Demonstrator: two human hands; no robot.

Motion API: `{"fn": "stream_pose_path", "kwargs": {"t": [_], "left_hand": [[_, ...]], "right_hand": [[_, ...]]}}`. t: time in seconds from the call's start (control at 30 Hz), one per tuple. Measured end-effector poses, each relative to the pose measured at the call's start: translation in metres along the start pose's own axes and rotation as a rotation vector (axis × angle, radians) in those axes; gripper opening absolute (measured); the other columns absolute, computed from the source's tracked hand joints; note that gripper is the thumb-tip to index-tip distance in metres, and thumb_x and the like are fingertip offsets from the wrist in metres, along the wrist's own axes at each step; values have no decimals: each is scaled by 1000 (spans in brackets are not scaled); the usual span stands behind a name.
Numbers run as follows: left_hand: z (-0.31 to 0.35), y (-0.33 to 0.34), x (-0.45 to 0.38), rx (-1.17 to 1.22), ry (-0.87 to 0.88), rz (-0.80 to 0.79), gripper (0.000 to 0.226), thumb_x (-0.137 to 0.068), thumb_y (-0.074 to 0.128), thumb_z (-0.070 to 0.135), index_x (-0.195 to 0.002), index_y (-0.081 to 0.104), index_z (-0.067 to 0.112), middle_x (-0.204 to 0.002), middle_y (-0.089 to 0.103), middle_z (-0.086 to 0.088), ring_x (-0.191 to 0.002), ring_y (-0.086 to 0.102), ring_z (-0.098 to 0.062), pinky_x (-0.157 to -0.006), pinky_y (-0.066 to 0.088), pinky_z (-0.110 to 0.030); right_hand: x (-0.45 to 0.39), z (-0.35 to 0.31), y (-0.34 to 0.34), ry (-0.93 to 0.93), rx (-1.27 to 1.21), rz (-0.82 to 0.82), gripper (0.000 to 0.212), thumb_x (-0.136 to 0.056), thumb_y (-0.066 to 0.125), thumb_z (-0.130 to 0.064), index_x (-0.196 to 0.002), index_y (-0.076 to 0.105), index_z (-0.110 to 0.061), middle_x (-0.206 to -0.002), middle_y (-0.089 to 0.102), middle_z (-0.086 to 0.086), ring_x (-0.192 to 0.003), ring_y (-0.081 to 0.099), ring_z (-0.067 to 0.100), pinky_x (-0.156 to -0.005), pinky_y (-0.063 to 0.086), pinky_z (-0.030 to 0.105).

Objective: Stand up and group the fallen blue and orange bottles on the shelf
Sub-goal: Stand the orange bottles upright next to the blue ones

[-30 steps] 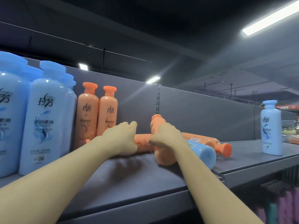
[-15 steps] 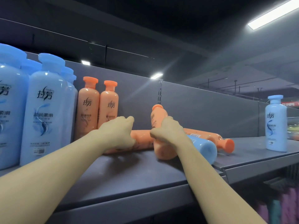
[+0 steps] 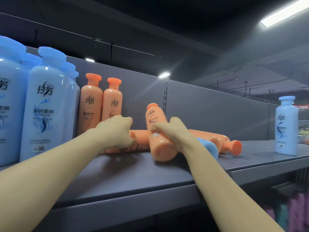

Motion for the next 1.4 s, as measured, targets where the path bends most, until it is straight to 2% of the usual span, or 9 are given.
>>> {"fn": "stream_pose_path", "kwargs": {"t": [0.1, 0.27, 0.37, 0.47, 0.57, 0.73, 0.97, 1.13, 1.4], "left_hand": [[-2, -2, 2, 29, -7, 3, 50, -83, 55, 44, -122, 49, 13, -118, 53, -8, -109, 53, -29, -92, 48, -43], [-4, -4, 3, 58, 7, 13, 53, -84, 54, 46, -127, 48, 14, -122, 54, -7, -112, 51, -27, -94, 46, -42], [-3, -8, 4, 123, 12, 34, 46, -88, 51, 40, -126, 52, 13, -122, 57, -7, -113, 52, -26, -94, 46, -38], [1, -12, 3, 224, 20, 80, 32, -94, 40, 30, -88, 63, 9, -92, 64, -8, -91, 55, -29, -77, 46, -35], [2, -13, 4, 352, -25, 75, 45, -97, 32, 31, -59, 42, 9, -64, 50, -6, -66, 45, -26, -55, 32, -31], [2, -5, 4, 702, -129, -51, 47, -97, 29, 45, -99, 61, 11, -84, 66, -5, -77, 65, -20, -59, 45, -27], [6, -8, 8, 1063, -134, -52, 28, -92, 48, 37, -79, 62, 16, -71, 69, -5, -65, 65, -17, -67, 54, -33], [6, -6, 9, 1164, -138, -77, 25, -89, 52, 37, -81, 61, 15, -73, 71, -8, -65, 69, -22, -63, 58, -32], [1, -11, 20, 1234, -131, -70, 31, -87, 53, 40, -95, 62, 11, -83, 70, -13, -63, 67, -23, -55, 56, -29]], "right_hand": [[24, -13, -15, 13, -152, 52, 28, -77, 68, -25, -79, 41, -16, -86, 57, 7, -73, 59, 24, -58, 46, 28], [25, -18, -4, -13, -236, -33, 51, -72, 70, -24, -113, 53, 1, -109, 64, 20, -74, 62, 28, -63, 51, 32], [21, -17, -2, -15, -286, -53, 54, -73, 69, -24, -117, 53, 1, -111, 64, 22, -73, 63, 29, -65, 52, 33], [19, -16, 0, -8, -329, -59, 50, -75, 68, -23, -117, 54, 0, -108, 65, 22, -71, 62, 28, -64, 51, 33], [22, -18, 0, -21, -367, -84, 45, -79, 66, -20, -117, 53, 0, -100, 65, 18, -65, 61, 25, -60, 50, 30], [25, -26, 2, -86, -490, -125, 38, -84, 60, -14, -118, 51, 1, -94, 63, 15, -65, 61, 23, -56, 50, 28], [27, -34, 10, -188, -568, -128, 96, -60, 69, -28, -144, 27, -9, -135, 51, 21, -83, 66, 30, -75, 58, 45], [28, -33, 13, -199, -600, -140, 77, -83, 69, -22, -145, 26, -5, -135, 52, 19, -78, 66, 20, -62, 55, 30], [28, -31, 16, -221, -581, -163, 72, -86, 67, -24, -146, 28, -11, -133, 55, 13, -96, 66, 26, -73, 57, 34]]}}
Point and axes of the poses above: each hand's wrist, its own x-axis away from the middle knuckle, its own y-axis out of the palm, z = x × y, the point moved 6 cm from there along -x, towards the middle knuckle
